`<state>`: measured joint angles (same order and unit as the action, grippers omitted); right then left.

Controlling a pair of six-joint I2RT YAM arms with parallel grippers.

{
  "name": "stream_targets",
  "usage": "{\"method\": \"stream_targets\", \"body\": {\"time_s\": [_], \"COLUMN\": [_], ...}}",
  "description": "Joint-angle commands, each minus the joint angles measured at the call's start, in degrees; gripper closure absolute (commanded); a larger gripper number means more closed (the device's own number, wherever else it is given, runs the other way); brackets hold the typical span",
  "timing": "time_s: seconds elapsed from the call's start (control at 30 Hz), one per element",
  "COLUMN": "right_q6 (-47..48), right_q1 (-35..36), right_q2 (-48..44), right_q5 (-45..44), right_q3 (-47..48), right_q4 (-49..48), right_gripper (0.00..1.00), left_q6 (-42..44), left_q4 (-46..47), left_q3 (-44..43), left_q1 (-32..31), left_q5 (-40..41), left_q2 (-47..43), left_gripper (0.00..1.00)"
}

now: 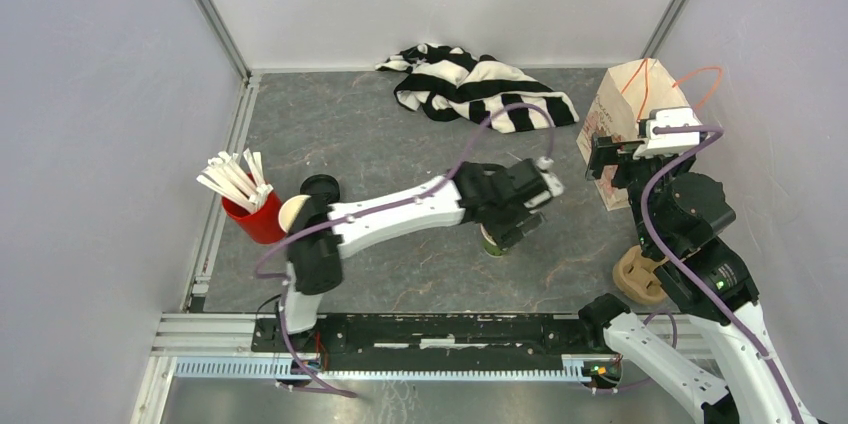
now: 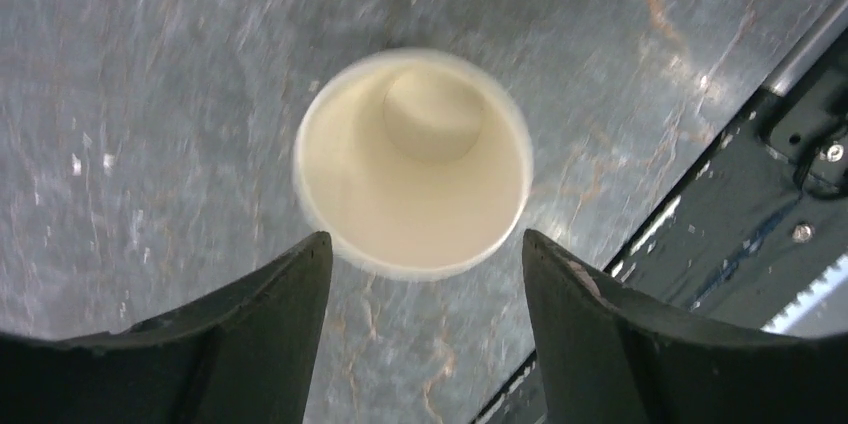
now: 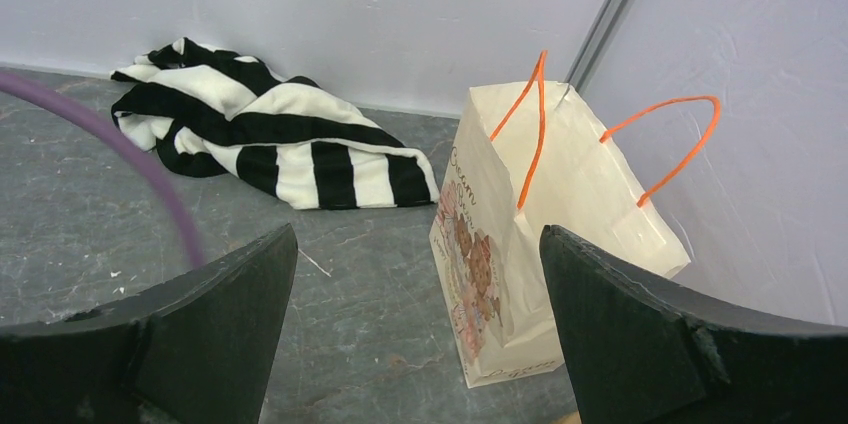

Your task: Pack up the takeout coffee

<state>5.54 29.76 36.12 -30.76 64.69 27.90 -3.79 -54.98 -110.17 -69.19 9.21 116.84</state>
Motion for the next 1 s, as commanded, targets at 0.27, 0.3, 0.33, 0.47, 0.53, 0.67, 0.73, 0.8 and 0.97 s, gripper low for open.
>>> {"method": "stream_targets", "body": {"time_s": [0.27,0.3,0.33,0.47,0.53,0.67,0.73,0.8,0.97], "right_q6": [-0.26,-0.35,-0.36,-0.33,-0.82,-0.97,-0.97,-0.96,-1.23], "right_q1": [0.2,0.16,0.15,0.21,0.19,0.14,0.15,0.18,0.17], "right_q2": [-2.21,-2.05,-1.82,-0.9,-0.29,0.17,0.47,0.74,1.57], "right_q5": [-0.99,-0.82,-0.44,0.41,0.7,1.16,1.28,1.61,2.22], "right_q3": [0.6,0.64,0.85,0.84,1.15,1.23,1.17,1.16,1.48], "right_q4": [-0.82,-0.77,-0.62,-0.22,0.49,0.38,0.39,0.39,0.5], "right_gripper": [0.02,0.02,0.02,0.02,0.02,0.02,0.02,0.02,0.02], "left_q6": [-24.19,-25.5,-26.13,-24.08,-23.29,-22.49,-21.52,-20.62,-17.74], "left_q4": [5.51,3.57,1.94,-0.92,-0.98,-0.19,0.85,1.35,0.07], "left_q3": [23.96,23.29,22.47,20.66,20.94,23.06,24.46,25.08,25.73], "left_q1": [32.53,35.56,38.28,44.93,46.78,51.3,53.69,55.89,57.15], "left_q5": [3.92,2.82,2.04,-1.44,-1.03,-0.54,-0.61,-2.2,-0.86], "left_q2": [-26.16,-24.71,-23.13,-17.26,-15.66,-13.85,-13.66,-13.09,-10.5], "left_gripper": [0.11,0.13,0.15,0.23,0.24,0.26,0.26,0.28,0.41]}}
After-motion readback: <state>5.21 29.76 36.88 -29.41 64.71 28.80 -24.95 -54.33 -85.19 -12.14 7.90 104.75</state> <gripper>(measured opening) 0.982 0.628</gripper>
